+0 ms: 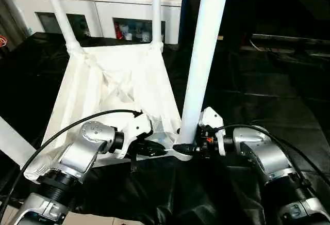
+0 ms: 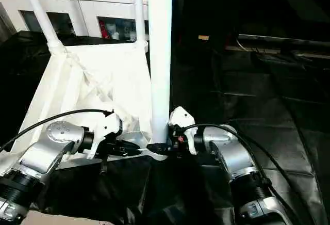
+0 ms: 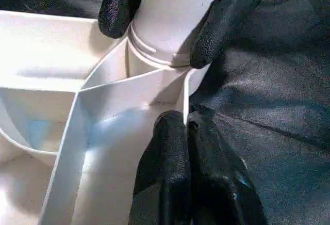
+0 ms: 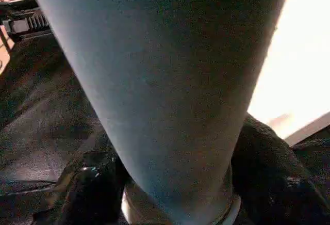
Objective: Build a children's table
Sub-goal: Rotate leg to tighten
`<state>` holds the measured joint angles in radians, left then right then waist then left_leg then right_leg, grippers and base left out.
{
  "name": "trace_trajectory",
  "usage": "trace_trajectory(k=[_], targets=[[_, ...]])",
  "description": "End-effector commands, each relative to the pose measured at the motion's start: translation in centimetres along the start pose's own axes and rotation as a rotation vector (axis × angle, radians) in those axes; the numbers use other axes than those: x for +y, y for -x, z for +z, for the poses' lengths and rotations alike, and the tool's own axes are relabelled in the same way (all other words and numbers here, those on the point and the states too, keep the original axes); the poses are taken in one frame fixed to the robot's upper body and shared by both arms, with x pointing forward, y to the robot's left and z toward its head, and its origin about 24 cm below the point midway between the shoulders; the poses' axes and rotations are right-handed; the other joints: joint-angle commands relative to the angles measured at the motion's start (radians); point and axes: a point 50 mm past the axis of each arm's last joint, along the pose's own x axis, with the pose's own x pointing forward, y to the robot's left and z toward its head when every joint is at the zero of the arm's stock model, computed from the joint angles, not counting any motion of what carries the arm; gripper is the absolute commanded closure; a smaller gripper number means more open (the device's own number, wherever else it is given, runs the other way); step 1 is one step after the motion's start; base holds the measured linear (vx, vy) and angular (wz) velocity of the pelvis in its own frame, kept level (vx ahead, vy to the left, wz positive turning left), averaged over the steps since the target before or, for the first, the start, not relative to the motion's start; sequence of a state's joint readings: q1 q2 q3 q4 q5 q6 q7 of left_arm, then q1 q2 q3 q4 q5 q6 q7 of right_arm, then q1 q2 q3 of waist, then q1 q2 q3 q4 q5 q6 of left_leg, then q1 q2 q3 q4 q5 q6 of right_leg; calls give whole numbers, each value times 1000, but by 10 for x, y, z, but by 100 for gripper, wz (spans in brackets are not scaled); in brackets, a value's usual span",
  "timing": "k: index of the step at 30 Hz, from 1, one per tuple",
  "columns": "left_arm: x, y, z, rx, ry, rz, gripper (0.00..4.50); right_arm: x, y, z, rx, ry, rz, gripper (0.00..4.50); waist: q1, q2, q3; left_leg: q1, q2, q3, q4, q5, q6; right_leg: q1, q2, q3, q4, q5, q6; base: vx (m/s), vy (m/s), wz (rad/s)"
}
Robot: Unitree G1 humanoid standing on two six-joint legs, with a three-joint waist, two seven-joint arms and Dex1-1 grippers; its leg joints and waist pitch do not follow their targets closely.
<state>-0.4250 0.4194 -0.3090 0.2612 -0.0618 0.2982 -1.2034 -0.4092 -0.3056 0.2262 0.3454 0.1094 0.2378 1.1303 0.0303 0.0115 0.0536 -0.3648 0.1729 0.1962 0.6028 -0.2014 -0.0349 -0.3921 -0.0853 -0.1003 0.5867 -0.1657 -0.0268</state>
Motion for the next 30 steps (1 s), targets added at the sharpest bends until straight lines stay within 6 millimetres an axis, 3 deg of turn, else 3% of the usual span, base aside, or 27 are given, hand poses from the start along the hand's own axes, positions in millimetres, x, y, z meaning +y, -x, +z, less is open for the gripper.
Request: trace_trajectory(k=[1,4,5,6,7,11,12,16,17,18,19,20,26,28,30], targets=[[5,-8,22,-82,-54,50,450,14,-20,-7,-5,-41,34,202,-1,6,-66,14,69,-30,-74,-167,45,46,-76,66,-56,-207,-230,0,0,0],[14,-14,28,-96,-44,172,450,4,-29,-9,-33,-91,-168,207,-7,3,-60,15,67,-31,-77,-221,19,41,-75,66,-68,-295,-211,0,0,0],[16,-16,29,-97,-43,202,450,1,-31,-10,-36,-103,-218,214,-8,14,-57,21,63,-33,-76,-266,-2,36,-78,66,-76,-374,-195,0,0,0],[17,-17,30,-101,-38,218,450,1,-33,-10,-41,-109,-242,221,-13,5,-56,18,63,-38,-78,-293,-14,40,-77,62,-81,-427,-170,0,0,0],[19,-23,34,-109,-25,268,450,-1,-40,-10,-58,-139,-317,227,-17,13,-54,20,62,-38,-80,-306,-21,36,-77,63,-84,-450,-154,0,0,0],[21,-31,40,-120,-7,327,450,-1,-52,-9,-78,-190,-411,241,-37,7,-53,19,57,-43,-78,-345,-20,35,-76,57,-96,-517,-126,0,0,0],[22,-36,43,-127,4,359,450,0,-60,-7,-85,-220,-457,241,-45,13,-53,21,56,-44,-78,-358,-18,30,-74,56,-100,-529,-116,0,0,0],[22,-47,52,-155,16,390,450,5,-77,-2,-104,-268,-498,241,-63,23,-55,19,55,-48,-79,-389,-17,30,-70,52,-102,-508,-121,0,0,0],[22,-47,52,-155,16,389,450,5,-78,-2,-105,-266,-497,241,-63,20,-56,18,55,-49,-80,-389,-15,31,-70,52,-101,-497,-124,0,0,0],[20,-49,54,-160,10,377,450,7,-81,1,-115,-253,-488,241,-63,26,-56,19,56,-48,-81,-390,-12,31,-69,53,-100,-472,-131,0,0,0],[19,-52,56,-169,4,357,450,9,-83,4,-142,-261,-470,192,-64,29,-57,18,56,-48,-82,-387,-9,33,-69,55,-96,-441,-143,0,0,0],[18,-53,57,-171,0,349,450,9,-83,5,-152,-268,-466,179,-65,28,-57,17,57,-47,-82,-385,-6,33,-69,55,-95,-429,-148,0,0,0],[13,-46,51,-179,-25,268,450,3,-63,4,-170,-276,-391,128,-68,31,-63,9,56,-41,-80,-323,24,42,-71,60,-84,-345,-186,0,0,0],[11,-43,48,-179,-29,236,450,0,-55,2,-155,-252,-355,122,-65,32,-66,7,58,-40,-78,-284,41,47,-71,60,-76,-290,-206,0,0,0],[9,-39,44,-172,-35,197,450,-1,-44,-1,-121,-205,-297,87,-59,32,-68,8,58,-36,-73,-253,57,48,-71,61,-73,-256,-217,0,0,0]])
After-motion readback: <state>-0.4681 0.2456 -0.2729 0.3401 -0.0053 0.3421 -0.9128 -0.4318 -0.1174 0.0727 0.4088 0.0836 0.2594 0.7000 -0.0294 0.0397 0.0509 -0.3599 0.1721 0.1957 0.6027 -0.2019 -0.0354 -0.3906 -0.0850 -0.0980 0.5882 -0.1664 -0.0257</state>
